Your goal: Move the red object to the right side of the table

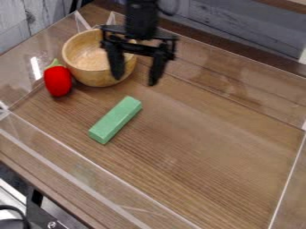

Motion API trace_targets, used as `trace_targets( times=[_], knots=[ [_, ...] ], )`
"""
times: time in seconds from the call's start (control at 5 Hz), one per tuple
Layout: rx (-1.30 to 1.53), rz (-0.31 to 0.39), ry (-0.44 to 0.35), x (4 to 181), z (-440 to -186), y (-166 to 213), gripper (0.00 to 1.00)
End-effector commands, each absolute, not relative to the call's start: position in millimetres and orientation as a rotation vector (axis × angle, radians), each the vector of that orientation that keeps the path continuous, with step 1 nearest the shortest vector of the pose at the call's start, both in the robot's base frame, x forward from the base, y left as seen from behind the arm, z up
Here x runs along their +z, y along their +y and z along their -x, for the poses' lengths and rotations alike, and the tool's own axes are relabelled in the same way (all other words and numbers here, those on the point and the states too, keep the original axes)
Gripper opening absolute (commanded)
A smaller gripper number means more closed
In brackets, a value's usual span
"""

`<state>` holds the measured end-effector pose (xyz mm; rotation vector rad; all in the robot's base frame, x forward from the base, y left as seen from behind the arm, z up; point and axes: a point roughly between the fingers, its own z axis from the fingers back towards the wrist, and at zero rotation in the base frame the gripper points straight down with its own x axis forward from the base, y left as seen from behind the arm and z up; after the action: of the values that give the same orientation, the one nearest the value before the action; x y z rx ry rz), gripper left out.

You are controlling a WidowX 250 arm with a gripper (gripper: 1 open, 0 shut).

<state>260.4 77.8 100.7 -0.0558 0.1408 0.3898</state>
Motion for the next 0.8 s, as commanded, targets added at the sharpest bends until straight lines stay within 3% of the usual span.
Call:
trace_targets(
  times=[0.0, 0.4, 0.6],
  knots=[
    [0.471, 0.058, 0.05, 116.2, -255.9, 110.4, 1.0],
    [0.696, 0.086, 0.004, 111.5, -228.2, 162.5, 1.0],
    [0.945, 0.103, -0.014, 106.0, -231.7, 177.7, 1.0]
  ],
)
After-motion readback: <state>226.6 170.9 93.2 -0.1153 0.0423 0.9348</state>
